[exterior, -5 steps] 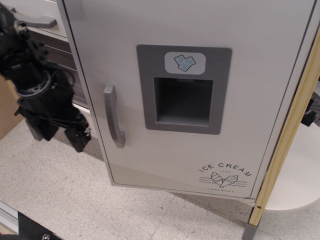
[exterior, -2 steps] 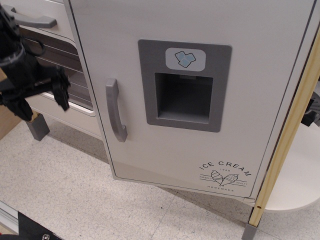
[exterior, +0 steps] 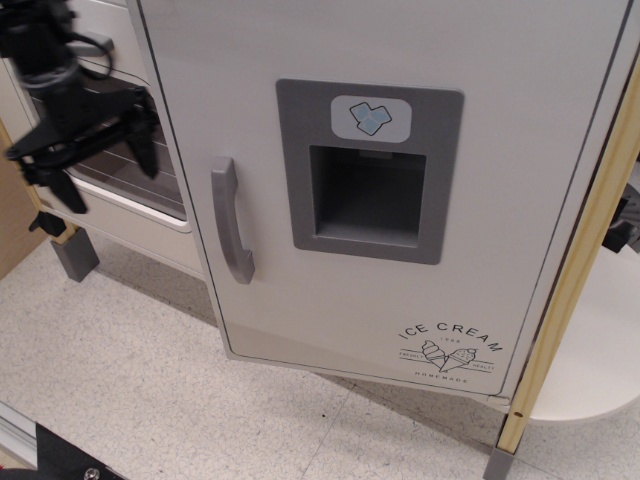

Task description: Open fridge

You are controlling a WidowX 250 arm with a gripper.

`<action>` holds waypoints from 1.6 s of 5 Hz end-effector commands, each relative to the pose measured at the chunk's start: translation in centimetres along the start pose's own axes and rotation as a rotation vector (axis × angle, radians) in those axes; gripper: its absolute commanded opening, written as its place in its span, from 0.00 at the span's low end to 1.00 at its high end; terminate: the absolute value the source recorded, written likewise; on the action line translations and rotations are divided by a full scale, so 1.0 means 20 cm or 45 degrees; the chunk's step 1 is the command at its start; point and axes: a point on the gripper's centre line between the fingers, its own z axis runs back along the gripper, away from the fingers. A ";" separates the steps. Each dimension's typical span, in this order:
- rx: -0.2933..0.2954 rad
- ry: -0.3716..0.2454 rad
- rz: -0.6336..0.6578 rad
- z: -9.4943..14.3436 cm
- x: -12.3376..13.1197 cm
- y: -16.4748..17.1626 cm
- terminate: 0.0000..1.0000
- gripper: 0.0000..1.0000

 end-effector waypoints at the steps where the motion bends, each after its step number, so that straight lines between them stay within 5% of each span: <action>1: 0.001 -0.068 0.219 0.09 0.10 -0.06 0.00 1.00; 6: -0.063 0.017 -0.354 0.15 -0.14 0.17 0.00 1.00; 8: -0.054 -0.031 -0.805 0.16 -0.33 0.24 0.00 1.00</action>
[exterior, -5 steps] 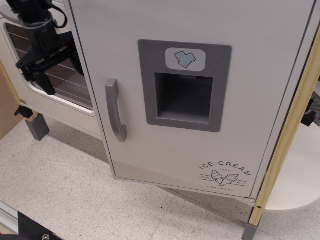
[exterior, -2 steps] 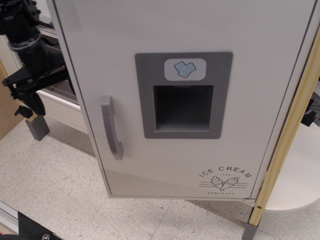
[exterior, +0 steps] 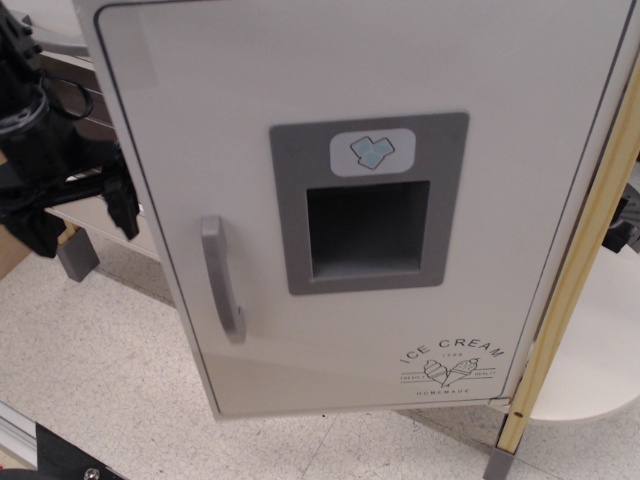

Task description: Open fridge

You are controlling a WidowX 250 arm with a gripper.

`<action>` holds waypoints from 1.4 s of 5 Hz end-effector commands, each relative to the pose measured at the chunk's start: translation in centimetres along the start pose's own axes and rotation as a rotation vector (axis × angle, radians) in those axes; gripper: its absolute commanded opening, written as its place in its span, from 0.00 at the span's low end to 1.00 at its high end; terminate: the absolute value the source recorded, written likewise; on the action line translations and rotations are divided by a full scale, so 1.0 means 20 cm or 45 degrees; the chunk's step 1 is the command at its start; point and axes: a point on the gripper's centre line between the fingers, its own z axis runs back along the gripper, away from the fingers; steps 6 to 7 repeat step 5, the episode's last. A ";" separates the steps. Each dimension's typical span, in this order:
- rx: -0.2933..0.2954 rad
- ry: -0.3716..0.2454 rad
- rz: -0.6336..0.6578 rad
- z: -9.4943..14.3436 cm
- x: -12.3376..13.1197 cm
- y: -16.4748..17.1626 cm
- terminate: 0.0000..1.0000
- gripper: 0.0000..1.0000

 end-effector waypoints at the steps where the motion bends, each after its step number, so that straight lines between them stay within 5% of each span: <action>1: -0.023 -0.086 -0.438 0.08 -0.20 -0.06 0.00 1.00; 4: -0.147 -0.110 -0.612 0.19 -0.31 -0.31 0.00 1.00; 5: -0.188 -0.127 -0.622 0.22 -0.33 -0.42 1.00 1.00; 7: -0.188 -0.127 -0.622 0.22 -0.33 -0.42 1.00 1.00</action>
